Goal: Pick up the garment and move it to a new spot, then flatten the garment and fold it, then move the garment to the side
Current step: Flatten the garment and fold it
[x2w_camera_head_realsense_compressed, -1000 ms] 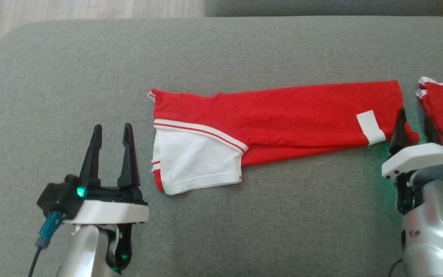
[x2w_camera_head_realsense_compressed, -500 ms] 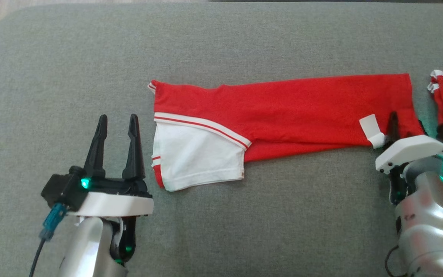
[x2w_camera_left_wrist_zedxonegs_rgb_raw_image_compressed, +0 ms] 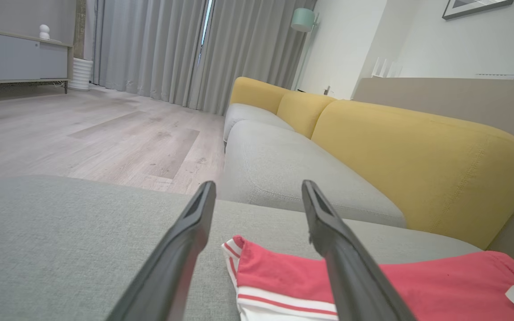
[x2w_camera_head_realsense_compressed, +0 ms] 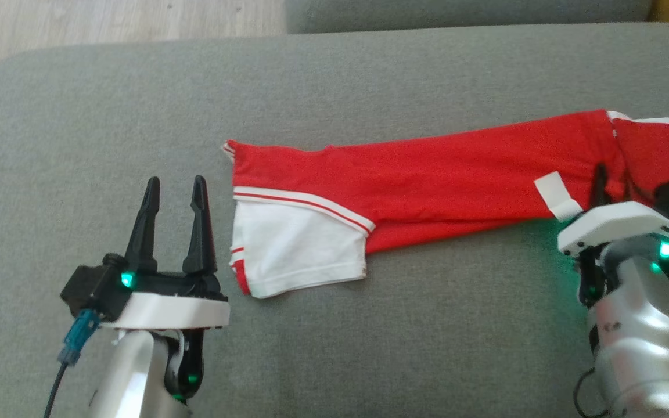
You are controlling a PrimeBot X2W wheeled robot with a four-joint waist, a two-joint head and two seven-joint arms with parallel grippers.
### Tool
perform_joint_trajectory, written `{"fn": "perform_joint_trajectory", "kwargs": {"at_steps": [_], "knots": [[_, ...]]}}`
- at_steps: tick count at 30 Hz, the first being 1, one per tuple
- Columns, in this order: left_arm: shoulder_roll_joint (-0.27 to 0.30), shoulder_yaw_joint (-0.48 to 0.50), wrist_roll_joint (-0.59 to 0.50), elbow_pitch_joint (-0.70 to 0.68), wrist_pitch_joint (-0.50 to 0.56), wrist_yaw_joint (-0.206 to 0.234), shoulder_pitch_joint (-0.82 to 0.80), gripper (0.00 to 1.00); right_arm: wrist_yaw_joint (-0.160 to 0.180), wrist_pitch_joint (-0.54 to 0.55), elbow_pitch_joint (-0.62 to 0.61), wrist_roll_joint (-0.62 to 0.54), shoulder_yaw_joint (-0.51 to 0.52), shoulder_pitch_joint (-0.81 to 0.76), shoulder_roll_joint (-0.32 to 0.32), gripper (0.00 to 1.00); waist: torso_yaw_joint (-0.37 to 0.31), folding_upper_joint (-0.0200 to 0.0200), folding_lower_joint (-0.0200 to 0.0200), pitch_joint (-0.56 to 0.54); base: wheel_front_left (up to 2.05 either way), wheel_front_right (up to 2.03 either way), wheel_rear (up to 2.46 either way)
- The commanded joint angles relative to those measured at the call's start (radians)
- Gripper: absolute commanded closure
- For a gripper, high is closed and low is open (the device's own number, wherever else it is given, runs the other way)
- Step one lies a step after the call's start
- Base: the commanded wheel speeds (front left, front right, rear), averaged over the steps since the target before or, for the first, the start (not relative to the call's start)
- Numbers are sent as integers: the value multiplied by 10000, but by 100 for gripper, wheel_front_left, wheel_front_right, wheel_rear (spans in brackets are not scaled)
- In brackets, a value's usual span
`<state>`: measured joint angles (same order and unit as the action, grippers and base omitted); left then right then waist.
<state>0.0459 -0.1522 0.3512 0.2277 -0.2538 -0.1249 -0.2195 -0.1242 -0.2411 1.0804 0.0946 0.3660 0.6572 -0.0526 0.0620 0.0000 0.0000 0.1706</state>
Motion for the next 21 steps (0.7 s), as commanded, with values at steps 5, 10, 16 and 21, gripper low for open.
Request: {"fn": "perform_joint_trajectory", "kwargs": {"at_steps": [5, 10, 16, 21], "knots": [[44, 305, 60, -366, -80, -57, -19, 0, -65, -200, -1156, 384, -148, -568, -135, 100, -274, 0, 0, -363, 0, 0, 0], [44, 144, 111, -405, -80, -57, 100, 0, -65, -204, -2209, 374, -105, -1269, -196, 100, -378, 0, 0, -620, 0, 0, 0], [44, 70, 194, -437, -80, -57, 167, 0, -65, -58, -3056, 578, -623, -1387, -48, 100, -258, 0, 0, -882, 0, 0, 0], [44, 61, 193, -462, -80, -57, 282, 0, -65, 149, -3681, 1013, -1633, -1420, 14, 100, 133, 0, 0, -1264, 0, 0, 0]]}}
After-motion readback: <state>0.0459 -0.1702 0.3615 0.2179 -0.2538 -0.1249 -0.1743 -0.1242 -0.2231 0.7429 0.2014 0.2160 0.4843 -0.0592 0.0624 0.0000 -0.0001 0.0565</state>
